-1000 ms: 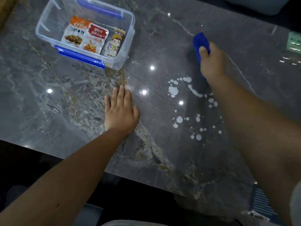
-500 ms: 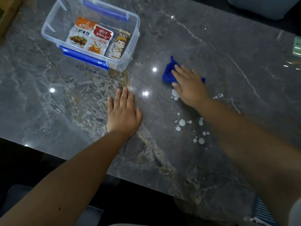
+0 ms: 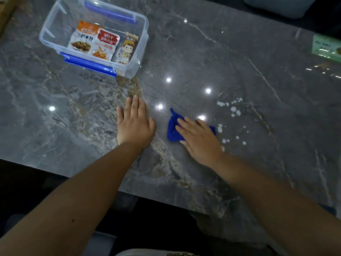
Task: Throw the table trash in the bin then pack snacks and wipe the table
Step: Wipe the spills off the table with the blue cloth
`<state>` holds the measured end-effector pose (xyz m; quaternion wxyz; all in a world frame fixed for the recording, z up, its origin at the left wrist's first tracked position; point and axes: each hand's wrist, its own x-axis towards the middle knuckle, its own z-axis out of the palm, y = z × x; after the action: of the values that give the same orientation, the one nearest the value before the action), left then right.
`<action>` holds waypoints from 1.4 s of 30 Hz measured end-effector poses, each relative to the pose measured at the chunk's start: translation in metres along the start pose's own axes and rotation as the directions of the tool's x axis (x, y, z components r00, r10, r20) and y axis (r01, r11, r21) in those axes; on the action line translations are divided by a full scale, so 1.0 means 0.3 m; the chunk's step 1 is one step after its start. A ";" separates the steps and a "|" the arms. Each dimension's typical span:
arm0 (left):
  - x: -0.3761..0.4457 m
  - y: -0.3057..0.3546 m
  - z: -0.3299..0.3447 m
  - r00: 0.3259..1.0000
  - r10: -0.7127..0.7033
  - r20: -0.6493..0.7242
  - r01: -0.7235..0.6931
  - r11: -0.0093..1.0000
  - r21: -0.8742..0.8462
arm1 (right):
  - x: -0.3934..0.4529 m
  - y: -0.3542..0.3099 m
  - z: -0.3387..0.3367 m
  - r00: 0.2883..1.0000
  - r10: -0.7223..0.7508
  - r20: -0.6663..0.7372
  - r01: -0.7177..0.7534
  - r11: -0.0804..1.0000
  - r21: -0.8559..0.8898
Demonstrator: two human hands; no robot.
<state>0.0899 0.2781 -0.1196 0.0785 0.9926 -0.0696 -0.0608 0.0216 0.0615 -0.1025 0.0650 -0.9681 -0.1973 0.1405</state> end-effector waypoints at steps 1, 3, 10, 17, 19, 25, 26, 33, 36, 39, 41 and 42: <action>0.000 0.000 -0.002 1.000 0.002 0.002 -0.002 1.000 0.001 | -0.032 -0.016 0.011 1.000 -0.012 -0.001 0.012 1.000 0.018; 0.000 0.000 -0.003 1.000 0.003 0.010 -0.003 1.000 -0.001 | -0.093 -0.048 0.031 1.000 -0.021 -0.022 0.023 0.998 0.063; -0.003 0.000 -0.003 1.000 0.008 0.007 -0.008 1.000 -0.019 | -0.228 -0.142 0.082 0.999 -0.014 -0.042 0.018 0.995 0.094; -0.005 0.001 -0.006 1.000 0.010 0.001 -0.010 0.999 -0.031 | -0.327 -0.227 0.105 0.998 0.062 -0.006 -0.058 0.959 0.278; -0.006 0.001 -0.007 1.000 0.011 0.005 -0.011 0.999 -0.036 | -0.355 -0.248 0.089 0.993 0.118 0.018 -0.112 0.874 0.472; -0.002 0.005 -0.010 1.000 -0.007 0.020 0.007 0.999 -0.045 | -0.423 -0.225 -0.034 0.788 0.370 0.492 -0.343 -0.400 0.850; -0.002 0.008 -0.014 1.000 -0.013 0.021 0.014 0.998 -0.053 | -0.435 -0.190 -0.051 0.752 0.331 0.570 -0.303 -0.595 0.744; -0.012 0.178 0.006 0.995 0.094 0.024 -0.092 0.992 -0.084 | -0.430 0.091 -0.138 0.653 0.429 0.624 -0.097 -0.770 0.631; -0.017 0.209 0.031 0.996 0.088 0.032 -0.087 0.995 -0.046 | -0.368 0.247 -0.171 0.618 0.585 0.525 0.000 -0.668 0.744; -0.018 0.208 0.040 0.996 0.087 0.008 -0.087 0.996 -0.021 | -0.279 0.413 -0.216 0.531 0.747 0.400 0.030 -0.488 0.872; -0.019 0.212 0.039 0.996 0.088 -0.001 -0.088 0.996 -0.018 | -0.201 0.517 -0.247 0.447 0.855 0.262 -0.009 -0.289 0.957; -0.019 0.215 0.039 0.996 0.087 -0.002 -0.087 0.996 -0.014 | -0.157 0.566 -0.257 0.410 0.894 0.181 -0.059 -0.171 0.983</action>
<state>0.0744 0.2143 -0.1200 0.0879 0.9881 -0.1124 -0.0573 0.0647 -0.1180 -0.0484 0.6524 -0.6253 0.4188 -0.0891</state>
